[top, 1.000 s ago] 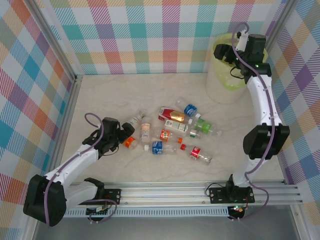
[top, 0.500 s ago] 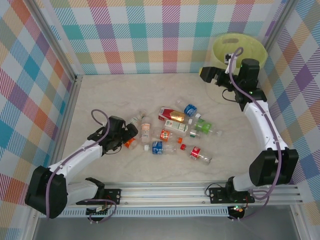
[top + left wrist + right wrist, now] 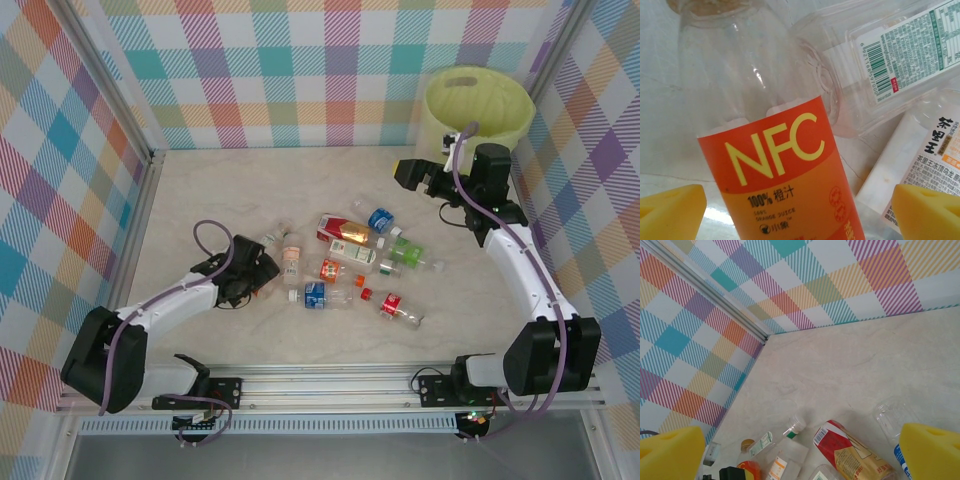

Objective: Put the plastic bottles in the bin

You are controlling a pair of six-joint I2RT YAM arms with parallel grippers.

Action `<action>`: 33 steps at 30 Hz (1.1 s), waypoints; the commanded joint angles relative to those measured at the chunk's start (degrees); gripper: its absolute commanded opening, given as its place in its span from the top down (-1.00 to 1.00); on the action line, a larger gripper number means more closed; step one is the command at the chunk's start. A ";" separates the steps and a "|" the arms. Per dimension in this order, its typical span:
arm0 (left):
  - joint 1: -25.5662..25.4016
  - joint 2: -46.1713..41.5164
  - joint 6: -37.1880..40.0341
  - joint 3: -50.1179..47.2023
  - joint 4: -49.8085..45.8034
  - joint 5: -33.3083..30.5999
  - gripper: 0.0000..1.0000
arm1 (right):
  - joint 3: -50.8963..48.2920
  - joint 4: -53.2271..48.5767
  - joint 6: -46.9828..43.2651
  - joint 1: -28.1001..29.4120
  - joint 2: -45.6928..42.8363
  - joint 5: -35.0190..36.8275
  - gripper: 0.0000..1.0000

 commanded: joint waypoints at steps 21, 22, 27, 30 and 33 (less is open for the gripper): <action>-1.50 2.64 4.39 -3.40 4.01 0.43 -0.18 | 0.01 4.01 -1.14 2.14 1.44 0.78 -0.99; -1.50 2.08 4.68 -3.65 3.93 0.25 -0.14 | 0.01 4.27 -1.09 2.22 1.62 0.78 -0.99; -1.41 -1.74 6.67 -4.90 3.97 -1.90 -0.04 | -1.57 6.42 -1.61 2.93 1.26 4.79 -0.99; -1.33 -4.92 8.53 -5.13 2.84 -3.86 0.01 | -3.24 8.62 -1.67 3.10 0.06 6.98 -0.99; -1.23 -9.54 10.86 -4.33 -1.02 -6.74 0.07 | -4.89 11.04 -1.53 3.28 -1.39 7.47 -0.99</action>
